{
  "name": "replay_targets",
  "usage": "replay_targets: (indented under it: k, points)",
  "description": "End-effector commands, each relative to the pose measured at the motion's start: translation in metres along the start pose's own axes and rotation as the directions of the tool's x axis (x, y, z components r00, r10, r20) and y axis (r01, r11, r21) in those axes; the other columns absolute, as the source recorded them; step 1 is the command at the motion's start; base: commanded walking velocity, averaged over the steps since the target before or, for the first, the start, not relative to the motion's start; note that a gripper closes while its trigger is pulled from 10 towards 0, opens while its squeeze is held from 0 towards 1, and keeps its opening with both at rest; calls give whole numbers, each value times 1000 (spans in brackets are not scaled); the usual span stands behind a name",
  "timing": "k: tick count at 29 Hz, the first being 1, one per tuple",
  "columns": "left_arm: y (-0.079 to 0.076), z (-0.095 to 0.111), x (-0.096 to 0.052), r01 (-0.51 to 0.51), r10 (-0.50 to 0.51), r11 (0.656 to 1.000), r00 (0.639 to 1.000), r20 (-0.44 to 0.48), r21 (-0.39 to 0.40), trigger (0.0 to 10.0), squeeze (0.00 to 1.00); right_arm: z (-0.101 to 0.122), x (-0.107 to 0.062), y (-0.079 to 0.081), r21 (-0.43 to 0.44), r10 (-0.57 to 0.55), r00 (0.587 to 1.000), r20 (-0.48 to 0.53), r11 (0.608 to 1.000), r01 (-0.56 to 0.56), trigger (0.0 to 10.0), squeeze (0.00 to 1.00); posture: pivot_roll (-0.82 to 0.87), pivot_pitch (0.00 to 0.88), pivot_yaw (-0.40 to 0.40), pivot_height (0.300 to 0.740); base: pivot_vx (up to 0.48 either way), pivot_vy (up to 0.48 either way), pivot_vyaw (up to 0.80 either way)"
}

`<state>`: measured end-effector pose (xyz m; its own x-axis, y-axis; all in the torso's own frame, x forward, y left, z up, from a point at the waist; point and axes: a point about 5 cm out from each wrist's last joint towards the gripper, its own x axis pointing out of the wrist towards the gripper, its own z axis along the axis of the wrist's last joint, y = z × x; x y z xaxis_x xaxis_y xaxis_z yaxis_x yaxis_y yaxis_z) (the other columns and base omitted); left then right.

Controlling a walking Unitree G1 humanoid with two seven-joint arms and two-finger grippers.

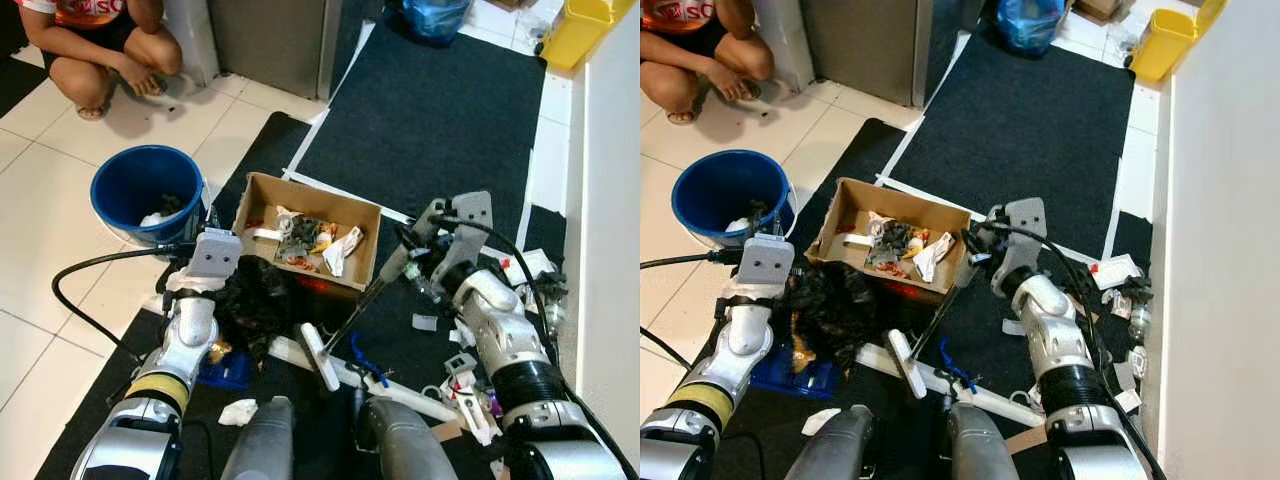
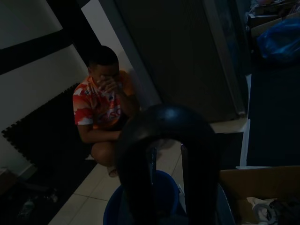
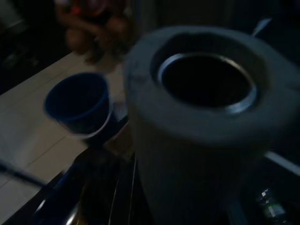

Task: Sweep floor

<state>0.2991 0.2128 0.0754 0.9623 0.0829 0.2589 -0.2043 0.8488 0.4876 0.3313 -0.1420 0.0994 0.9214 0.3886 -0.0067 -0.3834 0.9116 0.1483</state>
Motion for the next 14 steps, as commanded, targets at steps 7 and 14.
replay_targets:
  k: [7,14]
  points:
    - [-1,-1,-3,15,-15,999,1000,8,36,10000,0,18,4,4,80,-30,986,162,997,17,10000,0,98,175,-110,740,0,0,0]
    - [-1,-1,-3,12,-13,999,1000,9,36,10000,0,14,7,14,119,16,986,163,992,-36,10000,0,100,173,-109,740,0,0,0]
